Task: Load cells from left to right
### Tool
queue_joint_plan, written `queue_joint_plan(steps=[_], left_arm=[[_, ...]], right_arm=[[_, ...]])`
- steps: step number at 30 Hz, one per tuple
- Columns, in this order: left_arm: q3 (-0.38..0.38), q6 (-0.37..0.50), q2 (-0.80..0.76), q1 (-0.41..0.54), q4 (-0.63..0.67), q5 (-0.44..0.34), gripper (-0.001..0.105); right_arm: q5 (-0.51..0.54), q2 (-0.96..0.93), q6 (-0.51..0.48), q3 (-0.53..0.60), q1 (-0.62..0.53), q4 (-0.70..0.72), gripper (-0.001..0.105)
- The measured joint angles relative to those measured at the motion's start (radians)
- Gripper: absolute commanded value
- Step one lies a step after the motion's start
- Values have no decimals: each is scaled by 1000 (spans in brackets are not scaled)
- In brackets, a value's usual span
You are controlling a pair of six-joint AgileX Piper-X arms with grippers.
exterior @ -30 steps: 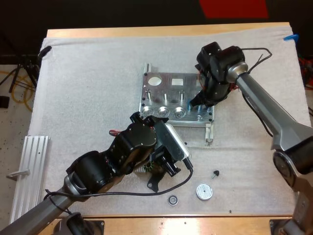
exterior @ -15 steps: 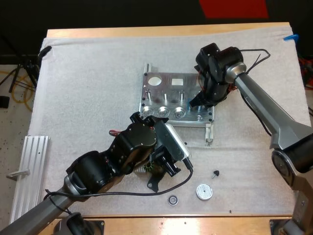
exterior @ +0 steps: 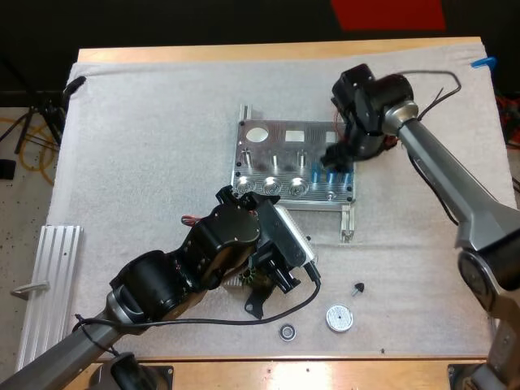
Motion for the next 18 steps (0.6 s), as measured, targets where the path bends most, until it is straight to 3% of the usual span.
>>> queue_joint_plan(steps=[7, 13, 18], left_arm=[[0, 0, 0, 50, -32, -1, 69], [0, 14, 0, 218, -87, 7, 69], [0, 33, 0, 387, -115, 90, 69]], right_arm=[[-27, -88, 0, -3, 5, -64, 74], [-47, -130, 6, -3, 6, -135, 74], [-66, -145, 55, -3, 6, -218, 74]])
